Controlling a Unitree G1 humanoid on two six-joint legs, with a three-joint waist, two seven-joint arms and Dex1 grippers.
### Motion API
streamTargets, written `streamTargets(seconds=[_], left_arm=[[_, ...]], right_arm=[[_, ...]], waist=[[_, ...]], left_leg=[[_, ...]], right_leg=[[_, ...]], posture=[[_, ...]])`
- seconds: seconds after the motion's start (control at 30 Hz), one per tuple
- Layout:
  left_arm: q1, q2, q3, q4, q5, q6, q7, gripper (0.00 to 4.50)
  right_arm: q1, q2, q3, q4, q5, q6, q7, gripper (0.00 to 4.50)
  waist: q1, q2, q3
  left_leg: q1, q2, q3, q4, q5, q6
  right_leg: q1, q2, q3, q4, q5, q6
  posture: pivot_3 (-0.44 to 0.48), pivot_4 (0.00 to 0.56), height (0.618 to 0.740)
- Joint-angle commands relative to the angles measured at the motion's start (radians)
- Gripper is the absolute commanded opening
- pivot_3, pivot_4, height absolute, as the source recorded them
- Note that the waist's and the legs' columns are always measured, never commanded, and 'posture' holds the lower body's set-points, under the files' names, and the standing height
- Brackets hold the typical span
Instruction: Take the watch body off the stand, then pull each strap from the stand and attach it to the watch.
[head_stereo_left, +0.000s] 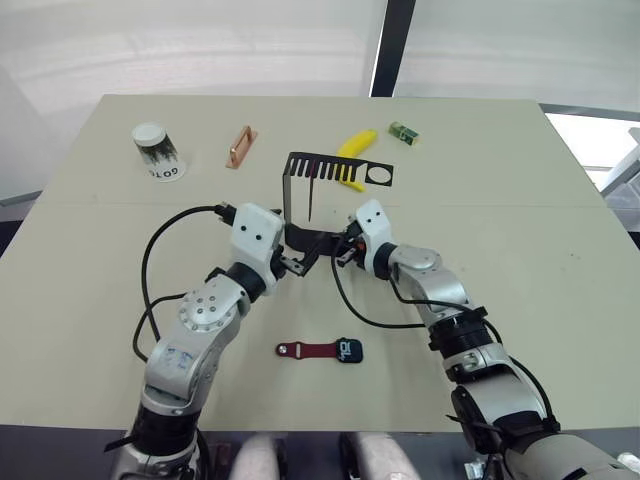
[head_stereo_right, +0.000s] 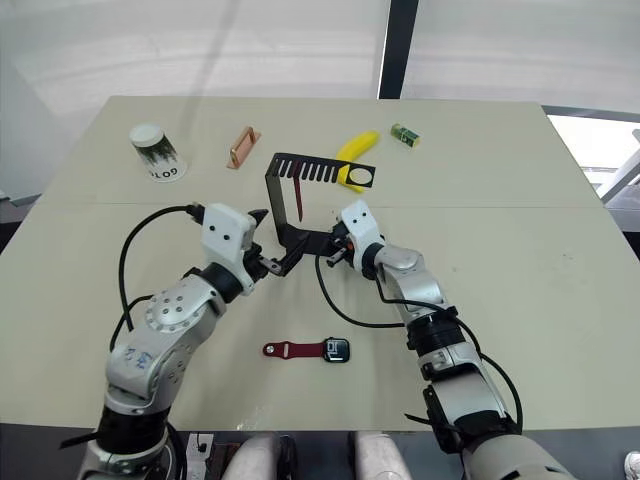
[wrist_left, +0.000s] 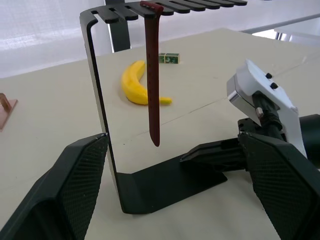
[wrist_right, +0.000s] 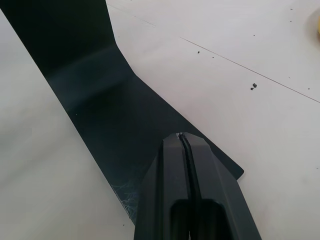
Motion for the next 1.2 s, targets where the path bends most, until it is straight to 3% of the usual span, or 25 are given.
streamTargets(seconds=[0.03,0.1,0.2,0.7,1.2], left_arm=[[-0.038,-0.035,-0.011,0.035,0.048,-0.049,0.026,4.5],[-0.053,-0.056,-0.006,0.065,0.065,-0.062,0.037,4.24],[-0.072,-0.082,-0.013,0.109,0.082,-0.077,0.038,3.19],[-0.198,-0.177,-0.022,0.336,0.184,-0.184,0.069,3.19],[-0.273,-0.186,0.003,0.485,0.214,-0.278,0.081,3.19]], right_arm=[[0.029,-0.006,0.013,0.017,-0.026,0.037,-0.012,0.05],[0.033,-0.009,0.015,0.015,-0.029,0.037,-0.011,0.01],[0.04,-0.012,0.014,0.01,-0.03,0.041,-0.012,0.0],[0.045,-0.015,0.013,0.008,-0.043,0.042,-0.015,0.0],[0.049,-0.026,0.015,0.004,-0.048,0.045,-0.011,0.0]], waist=[[0.0,0.0,0.0],[0.0,0.0,0.0],[0.001,0.0,0.0],[0.003,0.0,0.0],[0.004,0.0,0.0]], left_leg=[[0.0,0.0,0.0,0.0,0.0,0.0],[0.0,0.0,0.0,0.0,0.0,0.0],[0.0,0.0,0.0,0.0,0.0,0.0],[0.0,0.0,0.0,0.0,0.0,0.0],[0.0,0.0,0.0,0.0,0.0,0.0]], right_leg=[[0.0,0.0,0.0,0.0,0.0,0.0],[0.0,0.0,0.0,0.0,0.0,0.0],[0.0,0.0,0.0,0.0,0.0,0.0],[0.0,0.0,0.0,0.0,0.0,0.0],[0.0,0.0,0.0,0.0,0.0,0.0]], posture=[[0.0,0.15,0.74],[0.0,0.15,0.74],[0.0,0.15,0.74],[0.0,0.15,0.74],[0.0,0.15,0.74]])
